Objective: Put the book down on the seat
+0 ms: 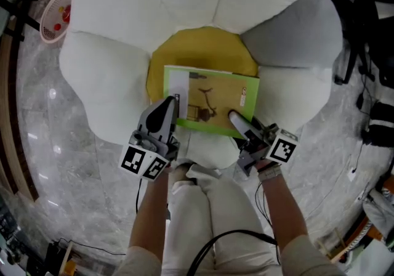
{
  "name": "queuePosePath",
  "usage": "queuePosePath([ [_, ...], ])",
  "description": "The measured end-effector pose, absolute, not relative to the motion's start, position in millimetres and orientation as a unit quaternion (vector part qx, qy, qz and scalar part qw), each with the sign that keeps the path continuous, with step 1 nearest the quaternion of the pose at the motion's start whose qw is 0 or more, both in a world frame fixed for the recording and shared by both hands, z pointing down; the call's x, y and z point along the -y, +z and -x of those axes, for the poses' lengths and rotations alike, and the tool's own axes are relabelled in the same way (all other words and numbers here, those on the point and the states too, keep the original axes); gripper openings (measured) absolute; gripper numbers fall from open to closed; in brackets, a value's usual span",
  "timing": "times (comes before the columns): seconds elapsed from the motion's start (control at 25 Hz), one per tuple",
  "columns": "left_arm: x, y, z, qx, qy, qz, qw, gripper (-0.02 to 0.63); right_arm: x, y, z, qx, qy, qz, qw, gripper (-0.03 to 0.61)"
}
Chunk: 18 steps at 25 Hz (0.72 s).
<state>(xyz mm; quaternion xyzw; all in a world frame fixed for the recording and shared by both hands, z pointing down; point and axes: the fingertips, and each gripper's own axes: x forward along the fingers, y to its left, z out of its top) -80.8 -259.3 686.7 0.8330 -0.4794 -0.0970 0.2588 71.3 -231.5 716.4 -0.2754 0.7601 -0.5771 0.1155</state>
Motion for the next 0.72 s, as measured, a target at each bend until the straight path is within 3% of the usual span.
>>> queuePosePath([
  [0.72,265,712,80,0.488,-0.095,-0.826,0.265,0.023,268,751,-61,-0.756,-0.587,0.278,0.084,0.147],
])
